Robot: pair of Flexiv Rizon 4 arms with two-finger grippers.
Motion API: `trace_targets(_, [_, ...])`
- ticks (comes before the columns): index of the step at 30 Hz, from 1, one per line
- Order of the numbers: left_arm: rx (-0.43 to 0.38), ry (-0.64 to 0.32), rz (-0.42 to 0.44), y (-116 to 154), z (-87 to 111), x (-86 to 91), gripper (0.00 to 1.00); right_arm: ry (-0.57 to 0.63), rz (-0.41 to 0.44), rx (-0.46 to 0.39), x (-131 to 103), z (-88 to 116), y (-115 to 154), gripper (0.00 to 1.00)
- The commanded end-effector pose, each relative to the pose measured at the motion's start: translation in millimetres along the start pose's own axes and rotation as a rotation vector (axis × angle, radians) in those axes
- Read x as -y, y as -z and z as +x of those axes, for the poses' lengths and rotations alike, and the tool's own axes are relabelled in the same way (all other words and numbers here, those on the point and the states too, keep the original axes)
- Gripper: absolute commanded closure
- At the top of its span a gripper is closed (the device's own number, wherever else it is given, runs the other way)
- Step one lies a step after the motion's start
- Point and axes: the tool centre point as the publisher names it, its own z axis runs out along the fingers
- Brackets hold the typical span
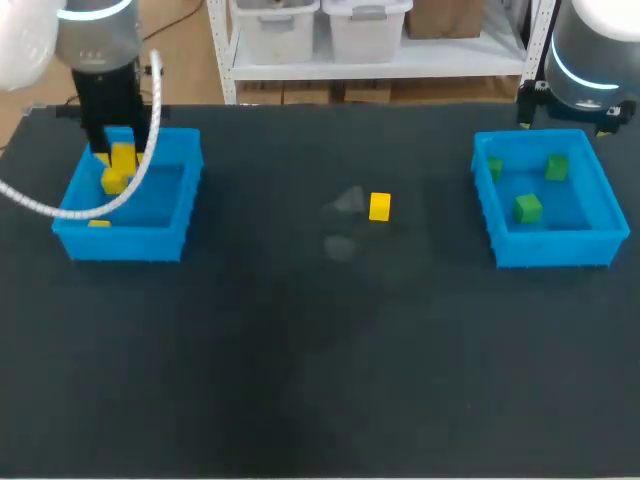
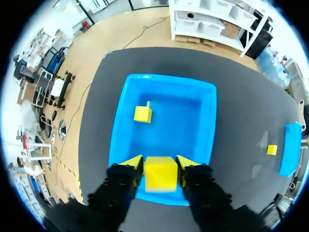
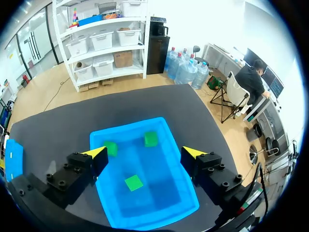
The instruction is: Put the green cubes in the right bin and the yellow cubes in the left bin.
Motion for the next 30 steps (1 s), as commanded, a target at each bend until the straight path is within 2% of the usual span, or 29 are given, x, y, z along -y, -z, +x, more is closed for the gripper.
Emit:
trace_targets(1, [0.273,-0.022,0.023,4,6.5,3.6,0.00,-0.002,-0.002,0.006,1,2,1,0.00])
trace_targets(4, [0.295,-0.057,0.046,14,-0.6,20.9,0.00,-0.002,-0.002,0.006,1,2,1,0.00])
trace_targets(6, [0.306,-0.097,0.096,25,-4.1,40.0,0.00,-0.002,-0.002,0.006,1,2,1,0.00])
trace_targets(8, [0.310,-0.163,0.154,35,-5.1,64.6,0.00,-0.002,-0.002,0.006,1,2,1,0.00])
trace_targets(13, [0.302,-0.379,0.301,54,4.0,141.2,0.00,-0.002,-0.002,0.006,1,2,1,0.00])
trace_targets(17, [0.260,-0.498,0.359,49,12.1,197.0,0.00,-0.002,-0.002,0.006,1,2,1,0.00])
trace_targets(22, [0.202,-0.620,0.404,43,18.8,258.2,0.00,-0.002,-0.002,0.006,1,2,1,0.00])
trace_targets(27, [0.117,-0.641,0.406,27,21.1,306.5,0.00,-0.002,-0.002,0.006,1,2,1,0.00])
trace_targets(30, [0.056,-0.641,0.412,17,27.6,329.4,0.00,-0.002,-0.002,0.006,1,2,1,0.00])
